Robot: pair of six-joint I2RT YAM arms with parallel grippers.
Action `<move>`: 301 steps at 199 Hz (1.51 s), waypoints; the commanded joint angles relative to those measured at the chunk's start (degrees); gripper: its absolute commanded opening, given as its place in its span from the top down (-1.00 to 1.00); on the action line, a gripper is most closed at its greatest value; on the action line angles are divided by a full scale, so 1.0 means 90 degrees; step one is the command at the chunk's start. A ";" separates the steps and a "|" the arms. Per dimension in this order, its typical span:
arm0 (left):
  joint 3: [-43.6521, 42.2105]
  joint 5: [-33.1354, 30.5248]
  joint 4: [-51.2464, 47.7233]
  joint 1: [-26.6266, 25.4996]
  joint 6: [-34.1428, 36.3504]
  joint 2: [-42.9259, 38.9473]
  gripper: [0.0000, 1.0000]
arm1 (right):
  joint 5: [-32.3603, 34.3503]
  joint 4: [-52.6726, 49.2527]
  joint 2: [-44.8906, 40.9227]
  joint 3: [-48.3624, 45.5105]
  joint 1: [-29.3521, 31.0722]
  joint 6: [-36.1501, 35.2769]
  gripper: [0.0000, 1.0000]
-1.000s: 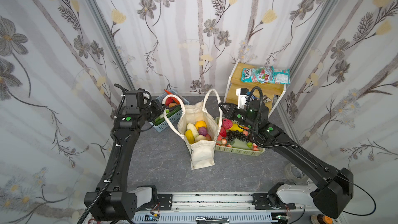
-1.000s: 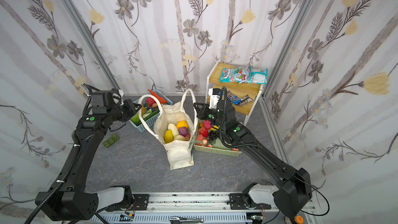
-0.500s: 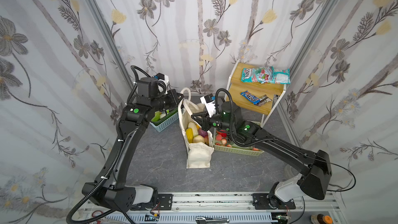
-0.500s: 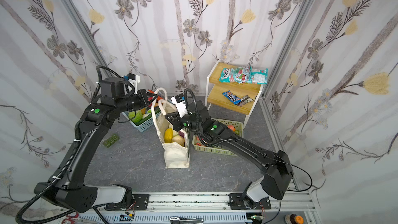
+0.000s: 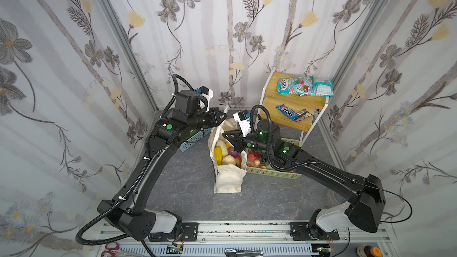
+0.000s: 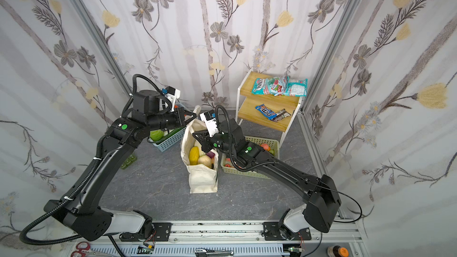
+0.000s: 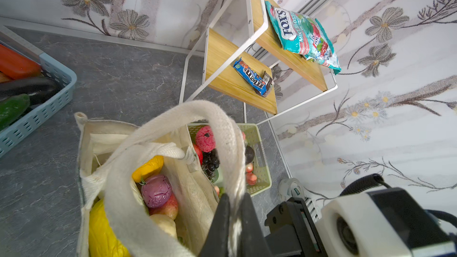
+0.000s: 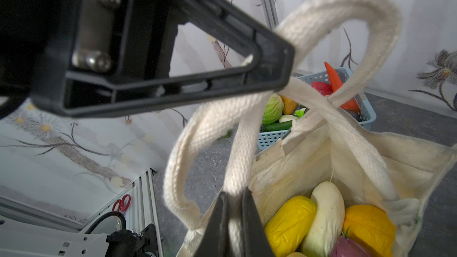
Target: Place the food into the grocery bag and tie it
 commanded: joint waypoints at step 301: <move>0.0221 -0.0504 -0.0666 0.0379 0.0107 0.0402 0.46 | -0.0316 0.1099 -0.0034 -0.0334 -0.0039 0.0333 0.77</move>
